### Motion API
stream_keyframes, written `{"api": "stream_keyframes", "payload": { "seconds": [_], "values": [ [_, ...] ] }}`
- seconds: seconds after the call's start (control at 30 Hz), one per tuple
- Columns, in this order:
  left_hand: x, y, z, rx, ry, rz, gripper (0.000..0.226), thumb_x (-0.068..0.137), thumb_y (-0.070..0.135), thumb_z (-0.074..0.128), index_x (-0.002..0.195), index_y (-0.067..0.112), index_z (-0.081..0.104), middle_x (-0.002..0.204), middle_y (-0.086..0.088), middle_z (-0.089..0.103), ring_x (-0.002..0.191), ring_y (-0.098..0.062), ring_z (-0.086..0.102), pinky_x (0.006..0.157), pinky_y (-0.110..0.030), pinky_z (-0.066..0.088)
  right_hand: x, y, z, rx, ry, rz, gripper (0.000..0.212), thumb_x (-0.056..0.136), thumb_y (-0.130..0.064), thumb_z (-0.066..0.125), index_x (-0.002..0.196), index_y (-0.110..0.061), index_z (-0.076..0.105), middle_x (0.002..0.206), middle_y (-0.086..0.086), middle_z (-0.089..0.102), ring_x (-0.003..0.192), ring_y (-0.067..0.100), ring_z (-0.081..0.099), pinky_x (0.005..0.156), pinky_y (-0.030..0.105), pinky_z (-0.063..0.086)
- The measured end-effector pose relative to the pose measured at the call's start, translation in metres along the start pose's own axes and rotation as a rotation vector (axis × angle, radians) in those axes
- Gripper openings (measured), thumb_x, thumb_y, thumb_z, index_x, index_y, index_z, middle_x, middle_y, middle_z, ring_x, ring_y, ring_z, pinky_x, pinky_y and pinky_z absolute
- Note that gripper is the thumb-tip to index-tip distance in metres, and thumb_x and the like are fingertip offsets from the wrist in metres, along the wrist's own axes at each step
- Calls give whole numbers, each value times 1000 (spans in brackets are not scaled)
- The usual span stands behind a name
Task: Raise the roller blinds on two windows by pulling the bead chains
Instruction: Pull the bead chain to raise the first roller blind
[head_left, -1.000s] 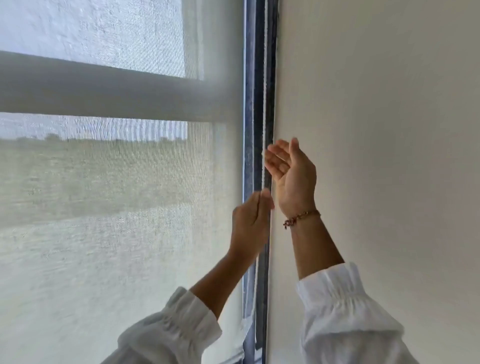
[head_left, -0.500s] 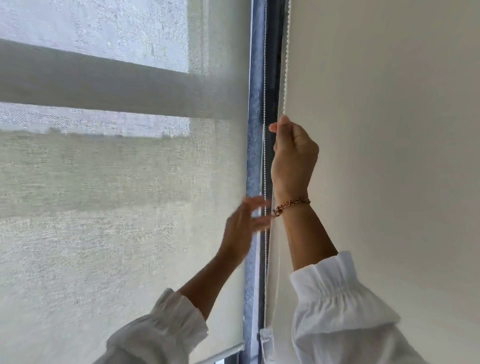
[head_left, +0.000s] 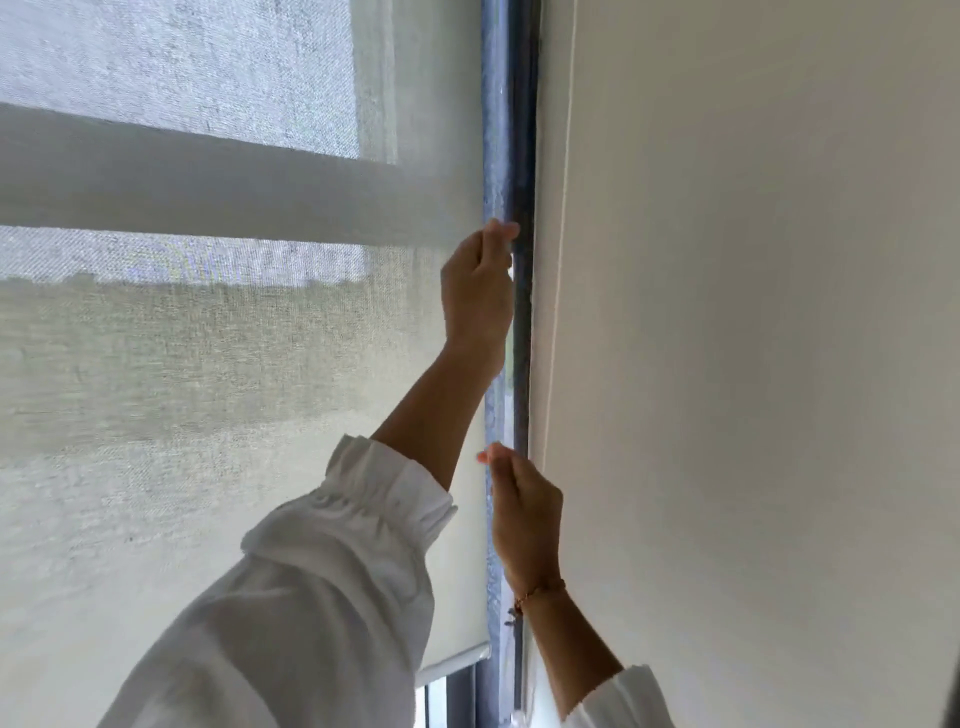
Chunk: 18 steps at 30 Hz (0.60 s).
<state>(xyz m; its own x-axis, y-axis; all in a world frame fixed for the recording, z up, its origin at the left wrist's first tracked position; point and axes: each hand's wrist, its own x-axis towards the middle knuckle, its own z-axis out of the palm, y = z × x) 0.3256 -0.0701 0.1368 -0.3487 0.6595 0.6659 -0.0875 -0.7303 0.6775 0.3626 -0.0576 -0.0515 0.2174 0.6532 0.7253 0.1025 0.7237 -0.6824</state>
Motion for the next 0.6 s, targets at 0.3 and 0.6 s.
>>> {"api": "stream_keyframes", "payload": {
  "seconds": [0.3, 0.6],
  "values": [
    [-19, -1, -16, 24, 100, 164, 33, 94, 24, 43, 65, 25, 58, 42, 17, 46, 47, -3, 38, 51, -22, 30, 55, -46, -13, 272, -193, 287, 55, 93, -49, 18, 115, -18, 57, 104, -2, 64, 101, 15, 57, 90, 29, 42],
    [-106, -76, -52, 296, -18, 18, 32, 94, 18, 42, 69, 29, 57, 52, 15, 50, 48, 0, 42, 48, -13, 32, 117, -134, -15, 582, -206, 239, 35, 96, -28, 42, 119, -3, 50, 102, 5, 62, 91, 18, 62, 79, 27, 52]
  ]
}}
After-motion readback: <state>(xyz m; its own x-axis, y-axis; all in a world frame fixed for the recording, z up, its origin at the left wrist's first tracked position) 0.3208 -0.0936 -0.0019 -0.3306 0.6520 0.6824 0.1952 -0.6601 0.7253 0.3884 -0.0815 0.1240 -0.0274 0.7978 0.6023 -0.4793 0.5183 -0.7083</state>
